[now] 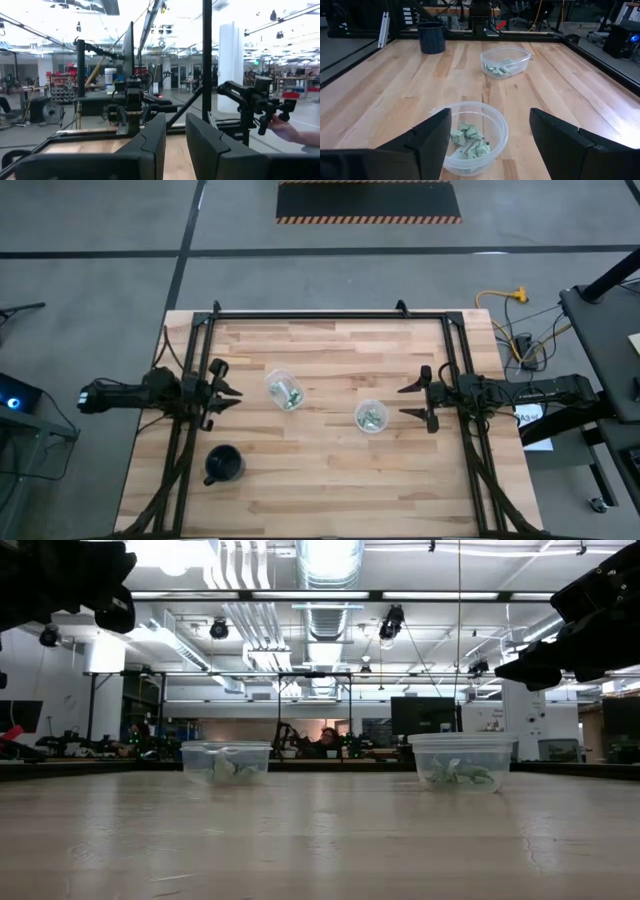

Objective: Pick and place Stevia / Truvia into bins
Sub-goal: Return to Home Position

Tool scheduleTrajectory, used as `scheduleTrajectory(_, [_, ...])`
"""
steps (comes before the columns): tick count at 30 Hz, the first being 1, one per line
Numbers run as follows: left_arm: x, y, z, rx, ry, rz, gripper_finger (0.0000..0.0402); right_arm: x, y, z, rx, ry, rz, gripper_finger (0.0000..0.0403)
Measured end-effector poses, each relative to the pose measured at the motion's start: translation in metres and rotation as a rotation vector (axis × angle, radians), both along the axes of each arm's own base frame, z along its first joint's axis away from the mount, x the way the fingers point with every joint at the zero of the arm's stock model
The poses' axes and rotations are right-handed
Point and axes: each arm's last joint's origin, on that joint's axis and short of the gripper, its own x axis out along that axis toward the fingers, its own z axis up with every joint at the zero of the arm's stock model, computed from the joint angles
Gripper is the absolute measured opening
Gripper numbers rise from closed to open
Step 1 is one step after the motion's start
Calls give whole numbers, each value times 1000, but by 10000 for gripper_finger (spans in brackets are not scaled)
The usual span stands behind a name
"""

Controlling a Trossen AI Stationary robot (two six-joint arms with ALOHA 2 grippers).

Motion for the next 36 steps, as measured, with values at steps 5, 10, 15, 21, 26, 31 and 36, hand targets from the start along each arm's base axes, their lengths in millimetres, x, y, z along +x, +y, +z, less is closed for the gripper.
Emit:
scheduleTrajectory(5, [2,0,-4,10,5,7,57,0,0,0,0,0,0,252])
scheduleTrajectory(10, [3,0,-11,41,30,17,57,0,0,0,-1,1,0,254])
scheduleTrajectory(15, [4,0,-19,70,110,23,57,0,0,0,0,0,0,259])
scheduleTrajectory(21, [5,0,-22,89,146,34,57,0,0,0,-2,1,0,258])
scheduleTrajectory(26, [5,0,-21,48,140,27,57,0,0,0,-2,1,0,252])
scheduleTrajectory(31, [4,0,-20,35,122,25,57,0,0,0,-2,1,0,253])
scheduleTrajectory(36, [5,0,-27,69,194,30,57,0,0,0,-2,1,0,258])
